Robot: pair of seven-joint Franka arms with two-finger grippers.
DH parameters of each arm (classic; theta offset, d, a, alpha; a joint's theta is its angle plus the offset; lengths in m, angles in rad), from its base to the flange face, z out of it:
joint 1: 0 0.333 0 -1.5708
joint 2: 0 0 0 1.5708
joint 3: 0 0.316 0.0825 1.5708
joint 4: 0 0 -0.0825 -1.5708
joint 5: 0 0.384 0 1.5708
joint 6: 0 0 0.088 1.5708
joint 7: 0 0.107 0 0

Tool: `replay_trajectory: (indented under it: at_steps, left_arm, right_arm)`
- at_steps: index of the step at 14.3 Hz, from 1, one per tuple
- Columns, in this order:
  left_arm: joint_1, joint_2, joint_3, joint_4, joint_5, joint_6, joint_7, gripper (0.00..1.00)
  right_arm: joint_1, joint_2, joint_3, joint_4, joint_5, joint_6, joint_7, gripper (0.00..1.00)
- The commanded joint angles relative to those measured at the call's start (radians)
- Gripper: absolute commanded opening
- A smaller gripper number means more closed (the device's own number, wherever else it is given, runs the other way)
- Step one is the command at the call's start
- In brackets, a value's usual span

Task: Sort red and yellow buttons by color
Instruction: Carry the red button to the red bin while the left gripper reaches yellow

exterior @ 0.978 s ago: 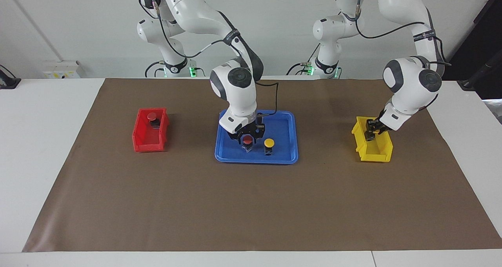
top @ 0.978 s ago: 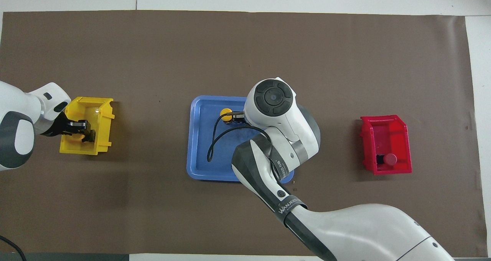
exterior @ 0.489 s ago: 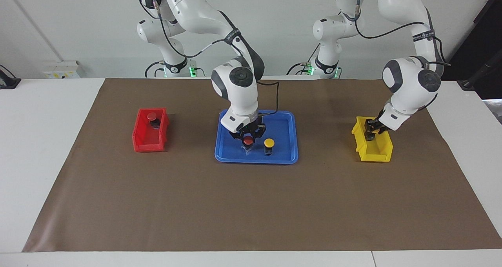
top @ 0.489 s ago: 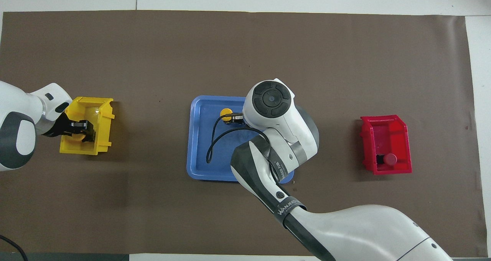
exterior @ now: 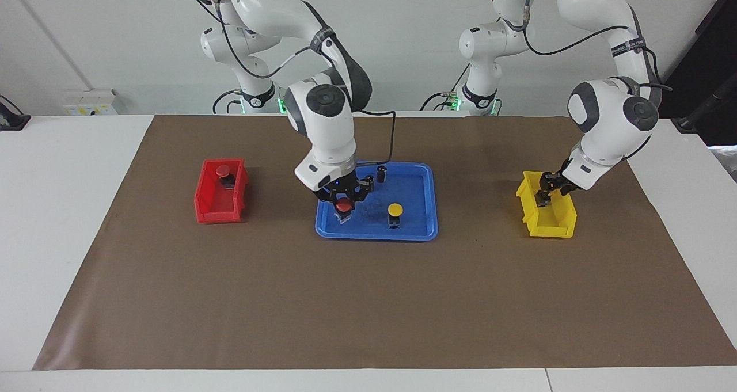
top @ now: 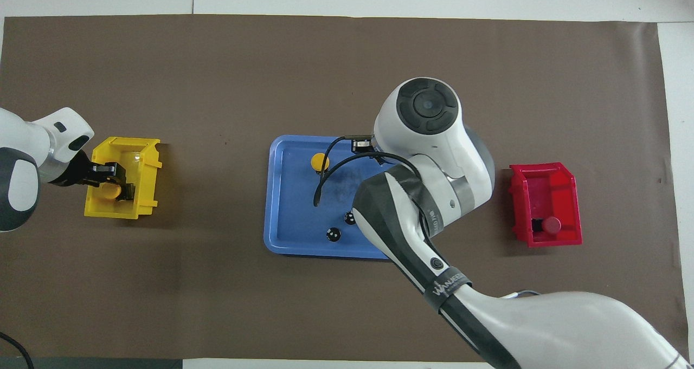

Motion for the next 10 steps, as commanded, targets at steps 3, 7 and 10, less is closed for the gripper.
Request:
replay_trajectory:
  at_steps: [3, 7, 10]
  left_arm:
    - [-0.044, -0.046, -0.001, 0.078, -0.029, -0.062, -0.025, 1.0]
    - [-0.178, -0.108, -0.012, 0.082, -0.057, -0.06, -0.213, 0.99]
    - [-0.364, -0.085, -0.013, 0.11, -0.058, -0.023, -0.45, 0.99]
  right_arm:
    - [-0.233, -0.137, 0.01, -0.039, -0.002, -0.211, -0.296, 0.2]
    - [-0.409, -0.172, 0.012, -0.098, 0.001, -0.229, -0.528, 0.2]
    - [-0.485, -0.207, 0.012, -0.198, 0.004, -0.154, -0.613, 0.2]
